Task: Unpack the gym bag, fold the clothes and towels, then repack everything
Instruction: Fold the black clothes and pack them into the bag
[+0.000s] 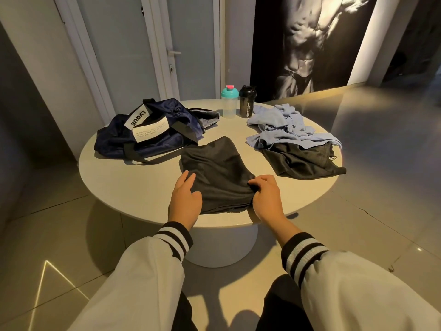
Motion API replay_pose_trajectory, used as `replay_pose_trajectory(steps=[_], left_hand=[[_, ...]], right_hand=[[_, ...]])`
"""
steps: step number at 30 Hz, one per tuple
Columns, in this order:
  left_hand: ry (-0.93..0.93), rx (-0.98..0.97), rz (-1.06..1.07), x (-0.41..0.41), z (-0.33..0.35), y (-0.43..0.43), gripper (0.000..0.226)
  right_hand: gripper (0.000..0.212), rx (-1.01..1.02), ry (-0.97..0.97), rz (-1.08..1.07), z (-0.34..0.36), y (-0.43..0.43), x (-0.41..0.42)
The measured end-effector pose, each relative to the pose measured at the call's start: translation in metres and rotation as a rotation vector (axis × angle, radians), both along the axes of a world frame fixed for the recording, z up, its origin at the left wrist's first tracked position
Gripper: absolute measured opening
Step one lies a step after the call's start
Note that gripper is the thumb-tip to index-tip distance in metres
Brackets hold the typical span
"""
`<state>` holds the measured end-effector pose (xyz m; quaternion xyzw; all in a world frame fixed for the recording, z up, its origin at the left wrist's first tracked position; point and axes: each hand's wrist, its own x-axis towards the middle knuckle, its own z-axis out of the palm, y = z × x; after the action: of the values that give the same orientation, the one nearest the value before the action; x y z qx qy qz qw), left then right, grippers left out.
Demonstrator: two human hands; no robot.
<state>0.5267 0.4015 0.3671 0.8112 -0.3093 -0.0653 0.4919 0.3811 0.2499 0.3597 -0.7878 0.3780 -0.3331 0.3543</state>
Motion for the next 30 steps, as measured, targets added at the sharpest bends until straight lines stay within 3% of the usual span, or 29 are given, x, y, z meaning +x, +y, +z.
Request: replay_pose_trajectory(steps=[2,4,6,8,11,16,19,21,26,30], left_hand=[[-0.007,0.034,0.047,0.001,-0.002,0.0,0.049],[-0.198,0.072,0.067,-0.002,-0.003,0.001,0.045],[-0.483,0.052,-0.064,-0.009,-0.003,0.001,0.037],[-0.616,0.095,-0.274,-0.019,-0.003,-0.002,0.033],[-0.592,0.247,-0.349,-0.023,-0.009,-0.006,0.045],[-0.595,0.182,-0.191,-0.017,-0.004,-0.008,0.021],[-0.588,0.191,-0.175,-0.013,0.002,-0.009,0.014],[-0.601,0.213,-0.179,-0.009,0.003,-0.01,0.013],[-0.588,0.227,-0.235,-0.005,-0.002,-0.006,0.018],[-0.546,0.264,-0.298,-0.006,-0.005,-0.007,0.022]], right_hand=[[0.029,-0.035,0.091,0.078,-0.001,-0.001,0.001],[0.03,-0.056,0.155,0.117,-0.001,0.0,0.004],[0.026,-0.074,0.145,0.128,-0.001,-0.001,0.008],[0.021,-0.07,0.097,0.133,0.0,-0.001,0.009],[0.026,-0.048,0.085,0.138,0.001,0.001,0.005],[0.014,-0.17,0.063,0.335,-0.003,0.006,-0.003],[0.018,-0.152,0.116,0.427,-0.001,0.008,-0.003],[0.011,-0.167,0.154,0.427,0.001,0.008,-0.002],[0.032,-0.199,0.177,0.281,0.003,0.01,-0.002],[0.029,-0.165,0.201,0.229,0.002,0.013,-0.001]])
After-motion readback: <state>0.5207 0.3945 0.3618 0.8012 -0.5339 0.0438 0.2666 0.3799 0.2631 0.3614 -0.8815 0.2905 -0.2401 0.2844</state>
